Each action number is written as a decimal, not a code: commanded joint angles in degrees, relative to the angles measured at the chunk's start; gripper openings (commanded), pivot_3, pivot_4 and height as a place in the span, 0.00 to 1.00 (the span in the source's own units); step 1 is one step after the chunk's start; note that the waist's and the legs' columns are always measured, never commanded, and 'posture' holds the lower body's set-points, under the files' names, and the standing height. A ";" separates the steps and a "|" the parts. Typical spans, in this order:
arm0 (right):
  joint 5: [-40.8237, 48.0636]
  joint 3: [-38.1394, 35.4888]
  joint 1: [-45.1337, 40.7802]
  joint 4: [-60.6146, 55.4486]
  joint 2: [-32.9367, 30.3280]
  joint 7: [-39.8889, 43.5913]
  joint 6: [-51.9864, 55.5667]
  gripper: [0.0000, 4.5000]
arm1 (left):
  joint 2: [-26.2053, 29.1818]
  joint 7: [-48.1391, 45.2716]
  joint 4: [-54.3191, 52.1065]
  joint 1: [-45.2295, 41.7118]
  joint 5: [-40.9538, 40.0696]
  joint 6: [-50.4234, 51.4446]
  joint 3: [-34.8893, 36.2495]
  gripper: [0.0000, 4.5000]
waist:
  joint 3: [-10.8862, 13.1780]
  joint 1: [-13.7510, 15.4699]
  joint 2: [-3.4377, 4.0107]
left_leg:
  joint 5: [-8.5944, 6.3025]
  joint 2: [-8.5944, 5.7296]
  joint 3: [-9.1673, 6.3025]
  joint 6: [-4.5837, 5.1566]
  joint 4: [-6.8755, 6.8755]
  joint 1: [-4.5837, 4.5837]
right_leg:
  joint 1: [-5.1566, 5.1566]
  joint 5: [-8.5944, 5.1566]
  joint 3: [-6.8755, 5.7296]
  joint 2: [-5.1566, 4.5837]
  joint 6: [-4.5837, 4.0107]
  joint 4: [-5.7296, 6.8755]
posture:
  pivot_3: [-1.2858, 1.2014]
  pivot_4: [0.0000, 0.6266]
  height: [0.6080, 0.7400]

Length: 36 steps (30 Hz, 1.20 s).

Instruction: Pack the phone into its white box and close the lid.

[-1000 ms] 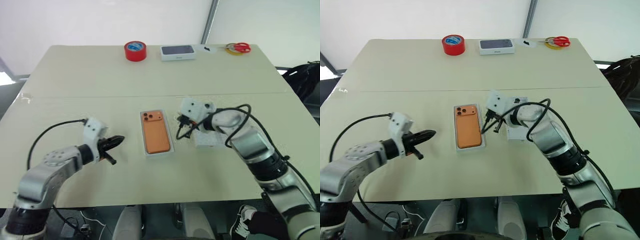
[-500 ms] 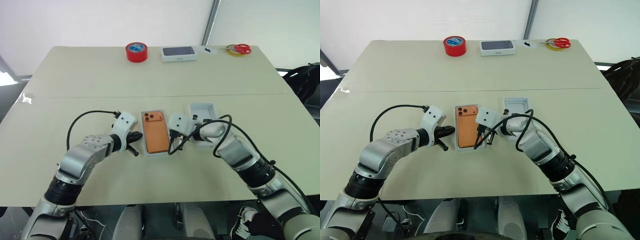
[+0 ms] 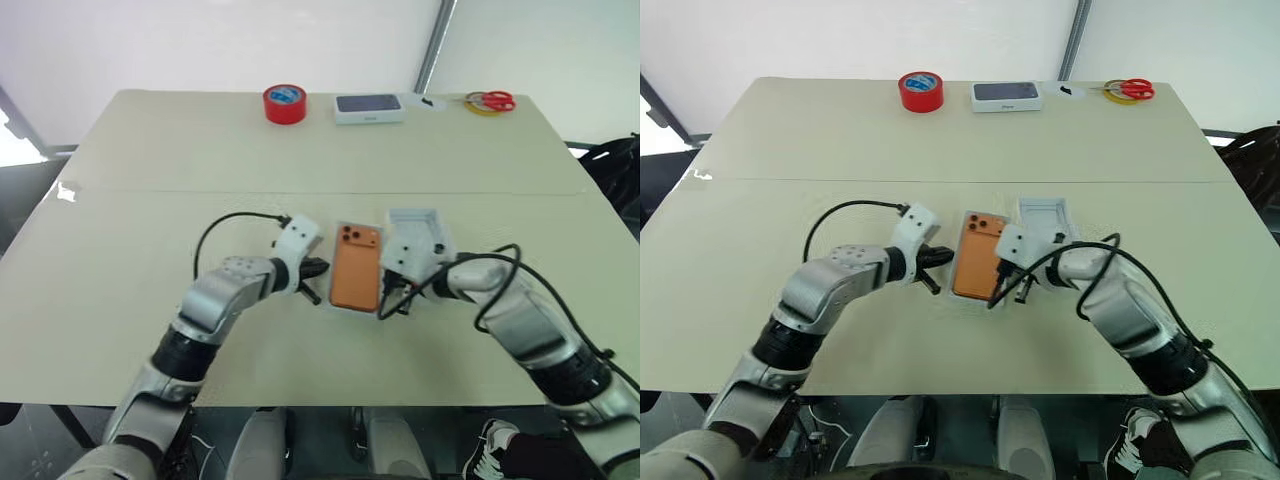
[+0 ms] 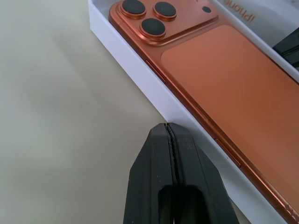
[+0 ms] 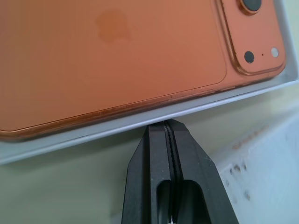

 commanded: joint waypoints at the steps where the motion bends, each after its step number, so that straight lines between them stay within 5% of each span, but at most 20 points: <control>1: 2.29 -4.07 1.55 -5.99 -1.40 0.35 0.85 0.00 | -5.96 -4.76 0.07 -3.33 -1.76 -1.47 -6.31 0.01 | 0.00 -0.15 -0.01 | 0.00 0.00 0.02 0.00 0.00 0.00 | 0.00 0.00 0.00 0.00 0.00 -0.03 | 0.52 0.24 1.00; 12: 3.95 -11.81 10.62 -7.96 -7.26 0.56 2.21 0.00 | -11.87 -7.88 5.53 -4.80 1.52 -2.74 -9.87 0.01 | 0.00 -0.45 0.00 | -0.01 0.06 0.03 0.02 0.00 0.09 | 0.01 -0.07 0.05 0.11 -0.06 0.01 | 0.52 0.24 1.00; 32: 8.94 -21.31 16.88 -8.26 -15.74 4.03 0.49 0.00 | -3.55 -10.08 0.77 -1.73 1.20 -1.01 -1.51 0.01 | 0.00 -0.45 0.00 | -0.01 0.09 0.03 0.02 0.01 0.09 | 0.01 -0.08 0.06 0.10 -0.05 0.02 | 0.52 0.24 1.00; 36: 14.60 -27.02 15.41 -8.64 -18.17 8.20 2.84 0.32 | 1.23 -12.16 -4.41 1.35 0.20 -3.96 1.23 0.00 | 0.00 -0.47 0.00 | -0.01 0.13 0.03 0.02 0.01 0.09 | 0.01 -0.08 0.09 0.10 -0.05 0.02 | 0.52 0.24 1.00</control>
